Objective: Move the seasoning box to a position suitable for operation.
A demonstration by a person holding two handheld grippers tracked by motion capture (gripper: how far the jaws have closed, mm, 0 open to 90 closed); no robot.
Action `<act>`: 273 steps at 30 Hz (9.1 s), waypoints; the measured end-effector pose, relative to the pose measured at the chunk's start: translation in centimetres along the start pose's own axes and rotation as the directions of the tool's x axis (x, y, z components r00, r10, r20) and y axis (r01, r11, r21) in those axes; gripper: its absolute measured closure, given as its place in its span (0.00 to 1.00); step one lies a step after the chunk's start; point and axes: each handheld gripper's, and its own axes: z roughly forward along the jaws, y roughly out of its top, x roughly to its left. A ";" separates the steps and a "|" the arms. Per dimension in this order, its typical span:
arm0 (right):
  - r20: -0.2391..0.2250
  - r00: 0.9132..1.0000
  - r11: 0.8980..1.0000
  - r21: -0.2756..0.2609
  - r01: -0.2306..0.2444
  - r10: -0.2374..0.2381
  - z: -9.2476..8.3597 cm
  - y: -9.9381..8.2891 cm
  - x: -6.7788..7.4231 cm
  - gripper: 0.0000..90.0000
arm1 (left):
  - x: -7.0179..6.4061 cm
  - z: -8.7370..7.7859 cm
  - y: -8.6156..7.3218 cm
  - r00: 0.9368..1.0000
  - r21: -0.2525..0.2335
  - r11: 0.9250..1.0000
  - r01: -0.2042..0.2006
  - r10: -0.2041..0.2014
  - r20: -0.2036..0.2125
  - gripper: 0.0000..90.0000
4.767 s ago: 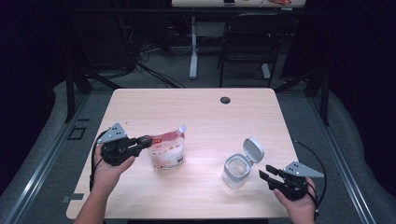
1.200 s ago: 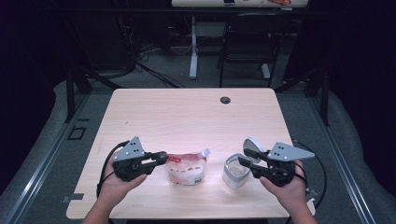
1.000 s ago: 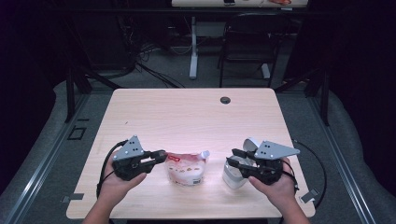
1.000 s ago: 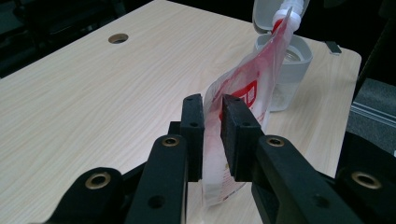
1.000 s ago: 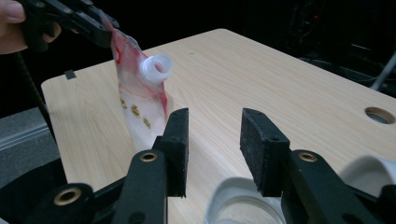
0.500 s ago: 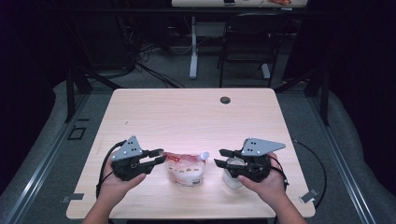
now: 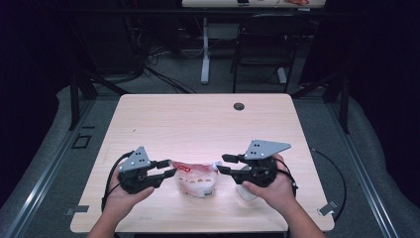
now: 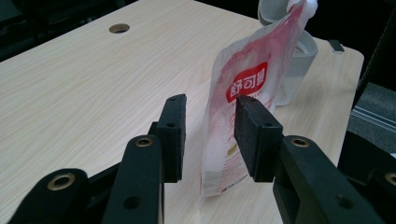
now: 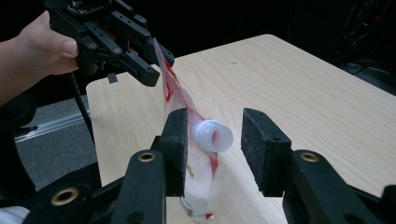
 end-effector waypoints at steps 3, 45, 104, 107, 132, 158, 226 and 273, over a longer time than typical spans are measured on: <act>-0.005 1.000 1.000 0.008 0.004 -0.004 0.6 0.2 0.0 0.68 | 0.1 0.0 -0.1 1.000 0.000 1.000 0.002 -0.002 -0.001 0.72; -0.066 0.996 0.993 0.097 0.065 -0.058 5.1 1.9 0.8 0.80 | 0.4 0.1 -1.5 1.000 0.016 1.000 0.007 -0.007 0.000 0.71; -0.163 0.976 0.959 0.220 0.181 -0.147 6.8 3.4 0.7 1.00 | 0.1 0.9 -1.8 0.999 0.032 0.999 -0.017 0.016 0.031 0.73; -0.163 0.975 0.955 0.229 0.187 -0.152 6.6 3.4 0.4 1.00 | 0.1 0.9 -1.8 0.999 0.034 0.999 -0.016 0.015 0.032 0.73; -0.154 0.980 0.952 0.257 0.166 -0.129 5.7 3.3 -0.4 0.94 | 0.2 1.2 -2.0 1.000 0.040 0.999 -0.010 0.009 0.027 0.72; -0.143 0.976 0.948 0.253 0.195 -0.163 5.8 3.3 -0.1 1.00 | 0.3 1.6 -2.3 1.000 0.053 0.999 -0.006 0.004 0.028 0.68; -0.182 0.961 0.950 0.197 0.243 -0.208 2.4 5.1 0.6 1.00 | -0.2 11.0 -6.2 0.944 0.118 0.987 -0.109 0.065 0.325 0.58; -0.189 0.962 0.965 0.136 0.226 -0.199 1.9 5.2 0.5 1.00 | -0.6 10.9 -5.3 0.948 0.067 0.995 -0.076 0.052 0.314 0.56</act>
